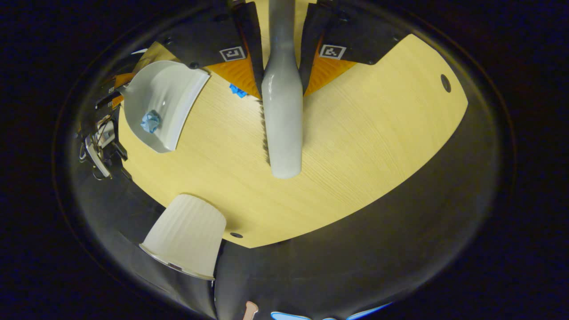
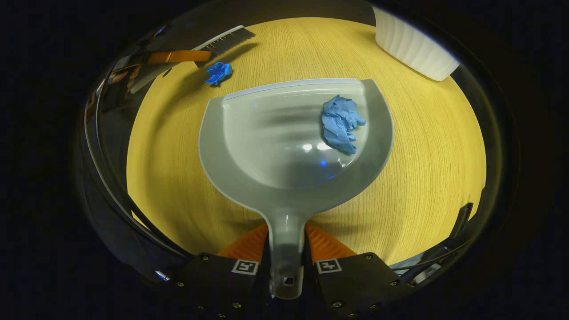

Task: Pick up the small broom and dustpan from the desktop, sweep the trash into the dustpan with the broom, and then empty the trash into the garbage bin.

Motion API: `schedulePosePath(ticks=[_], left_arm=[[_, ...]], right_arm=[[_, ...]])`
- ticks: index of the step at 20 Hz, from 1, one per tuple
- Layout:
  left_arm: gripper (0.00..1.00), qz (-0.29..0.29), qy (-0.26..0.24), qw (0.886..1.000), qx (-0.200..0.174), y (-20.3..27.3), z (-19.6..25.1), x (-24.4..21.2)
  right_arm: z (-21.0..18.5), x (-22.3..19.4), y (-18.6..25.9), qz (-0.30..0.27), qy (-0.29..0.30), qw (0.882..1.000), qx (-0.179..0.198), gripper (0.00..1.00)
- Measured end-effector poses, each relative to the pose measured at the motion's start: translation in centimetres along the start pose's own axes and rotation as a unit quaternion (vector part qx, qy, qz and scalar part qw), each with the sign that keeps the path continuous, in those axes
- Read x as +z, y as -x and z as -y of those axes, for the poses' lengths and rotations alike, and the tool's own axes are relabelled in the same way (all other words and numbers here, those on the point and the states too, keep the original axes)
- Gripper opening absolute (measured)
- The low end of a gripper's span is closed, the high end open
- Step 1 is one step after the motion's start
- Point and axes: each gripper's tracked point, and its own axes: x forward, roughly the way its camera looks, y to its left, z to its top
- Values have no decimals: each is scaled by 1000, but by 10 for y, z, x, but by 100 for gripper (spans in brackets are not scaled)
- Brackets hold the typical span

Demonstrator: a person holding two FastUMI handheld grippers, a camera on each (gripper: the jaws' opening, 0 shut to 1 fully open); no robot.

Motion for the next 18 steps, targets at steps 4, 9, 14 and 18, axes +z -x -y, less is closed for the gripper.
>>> schedulePosePath(ticks=[4,9,14,18], left_arm=[[44,-11,-33,999,28,-18,4,-21],[44,-18,-56,998,-27,-29,56,-14],[46,-28,-92,989,-108,-25,131,-20],[46,-17,-100,984,-146,-16,181,-26]], right_arm=[[-3,4,6,-2,-5,1000,2,33],[7,-1,5,-23,13,999,-18,33],[7,-3,4,-33,15,999,-19,33],[6,-2,3,-20,11,1000,-17,36]])
